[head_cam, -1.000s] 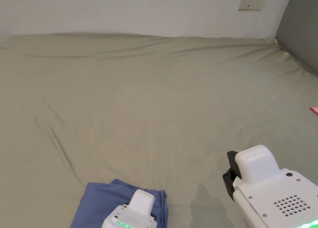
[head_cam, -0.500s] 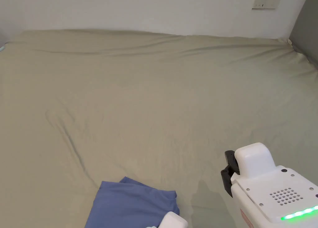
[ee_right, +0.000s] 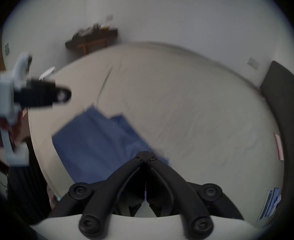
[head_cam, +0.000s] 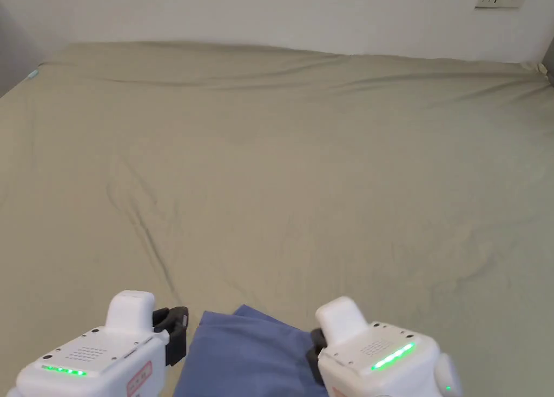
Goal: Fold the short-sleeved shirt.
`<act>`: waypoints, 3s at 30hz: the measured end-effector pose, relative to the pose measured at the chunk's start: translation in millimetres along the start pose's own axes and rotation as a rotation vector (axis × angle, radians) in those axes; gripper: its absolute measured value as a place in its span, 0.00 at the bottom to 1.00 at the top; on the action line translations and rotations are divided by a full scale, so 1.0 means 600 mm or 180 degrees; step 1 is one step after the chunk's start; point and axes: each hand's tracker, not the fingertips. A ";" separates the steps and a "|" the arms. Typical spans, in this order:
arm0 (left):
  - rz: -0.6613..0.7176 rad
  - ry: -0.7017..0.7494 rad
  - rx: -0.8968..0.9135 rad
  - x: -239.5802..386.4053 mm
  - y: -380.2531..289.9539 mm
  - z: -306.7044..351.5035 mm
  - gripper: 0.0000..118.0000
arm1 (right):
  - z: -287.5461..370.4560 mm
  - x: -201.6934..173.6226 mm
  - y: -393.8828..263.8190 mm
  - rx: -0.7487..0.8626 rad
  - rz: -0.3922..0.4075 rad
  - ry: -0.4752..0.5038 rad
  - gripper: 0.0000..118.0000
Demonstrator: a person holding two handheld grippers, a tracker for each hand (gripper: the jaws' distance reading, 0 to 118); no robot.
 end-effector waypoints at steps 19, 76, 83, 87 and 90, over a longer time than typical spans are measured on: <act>0.2295 -0.2085 -0.1450 -0.136 -0.055 -0.170 1.00 | -0.063 0.030 -0.042 -0.0279 -0.0434 0.0425 0.01; -0.0847 0.2455 -0.1193 -0.468 -0.006 0.068 0.29 | 0.104 -0.083 0.191 0.1366 0.0166 -0.0983 0.02; -0.0741 0.2599 -0.1384 -0.556 0.018 0.064 0.29 | 0.082 -0.082 0.192 0.1210 0.0159 -0.0982 0.02; -0.0559 0.2605 -0.1429 -0.564 0.041 0.073 0.59 | 0.088 -0.070 0.194 0.1180 0.0122 -0.0987 0.02; -0.0395 0.2638 -0.1037 -0.543 0.087 0.117 0.98 | 0.114 -0.058 0.197 0.1256 0.0118 -0.0994 0.02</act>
